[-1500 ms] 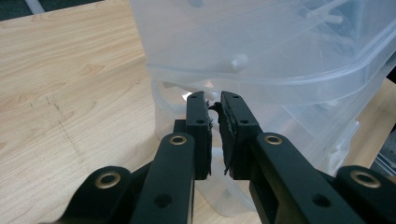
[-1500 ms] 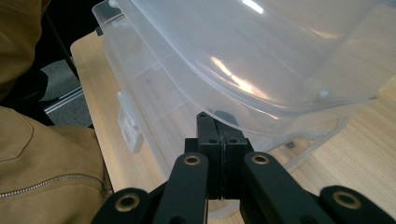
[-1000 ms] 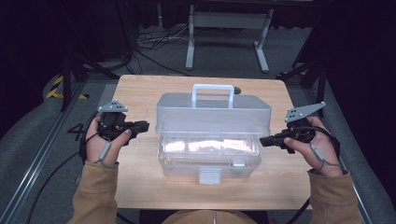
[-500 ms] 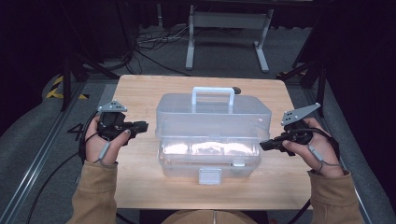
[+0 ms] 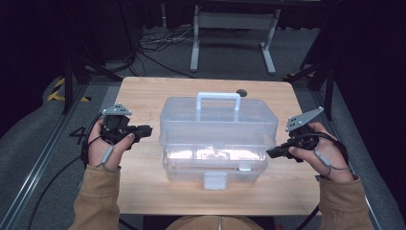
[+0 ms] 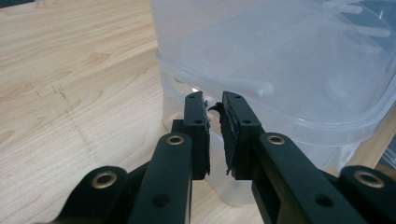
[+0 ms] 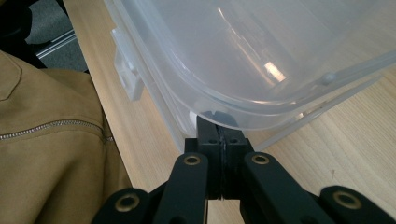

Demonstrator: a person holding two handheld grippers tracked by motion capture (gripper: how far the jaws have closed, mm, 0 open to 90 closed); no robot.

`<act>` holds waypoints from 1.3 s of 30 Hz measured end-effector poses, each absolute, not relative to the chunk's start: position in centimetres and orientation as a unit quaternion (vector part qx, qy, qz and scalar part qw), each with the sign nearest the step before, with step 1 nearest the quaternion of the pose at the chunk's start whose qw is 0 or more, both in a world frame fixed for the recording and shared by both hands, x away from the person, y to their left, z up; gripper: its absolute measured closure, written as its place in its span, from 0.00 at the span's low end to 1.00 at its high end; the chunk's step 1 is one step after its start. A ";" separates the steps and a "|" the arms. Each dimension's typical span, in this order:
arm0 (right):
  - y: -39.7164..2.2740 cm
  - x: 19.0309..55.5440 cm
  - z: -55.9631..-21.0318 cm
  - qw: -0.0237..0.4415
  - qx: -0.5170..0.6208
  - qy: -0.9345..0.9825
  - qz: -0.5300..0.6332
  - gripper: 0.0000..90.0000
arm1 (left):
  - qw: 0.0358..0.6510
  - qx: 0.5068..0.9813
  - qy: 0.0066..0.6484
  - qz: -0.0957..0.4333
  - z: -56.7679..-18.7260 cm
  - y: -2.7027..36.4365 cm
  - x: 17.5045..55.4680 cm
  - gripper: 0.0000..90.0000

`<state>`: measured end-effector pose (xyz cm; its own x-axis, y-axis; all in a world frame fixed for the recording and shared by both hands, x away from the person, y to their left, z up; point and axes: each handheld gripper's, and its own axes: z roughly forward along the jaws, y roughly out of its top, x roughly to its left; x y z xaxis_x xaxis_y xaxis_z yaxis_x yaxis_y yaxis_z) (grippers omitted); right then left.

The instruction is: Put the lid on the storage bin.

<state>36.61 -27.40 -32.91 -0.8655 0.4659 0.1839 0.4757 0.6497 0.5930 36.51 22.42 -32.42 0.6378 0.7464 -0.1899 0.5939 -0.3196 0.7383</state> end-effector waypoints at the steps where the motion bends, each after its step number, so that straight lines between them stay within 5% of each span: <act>1: -27.4 36.6 -32.9 0.007 -0.259 -0.909 -0.328 1.00 | 0.409 0.807 0.416 0.093 -32.4 22.4 36.5 0.90; 39: -26.7 36.6 -34.0 0.035 -0.228 -0.936 -0.264 1.00 | 0.396 0.815 0.414 0.086 -32.7 22.4 36.7 0.89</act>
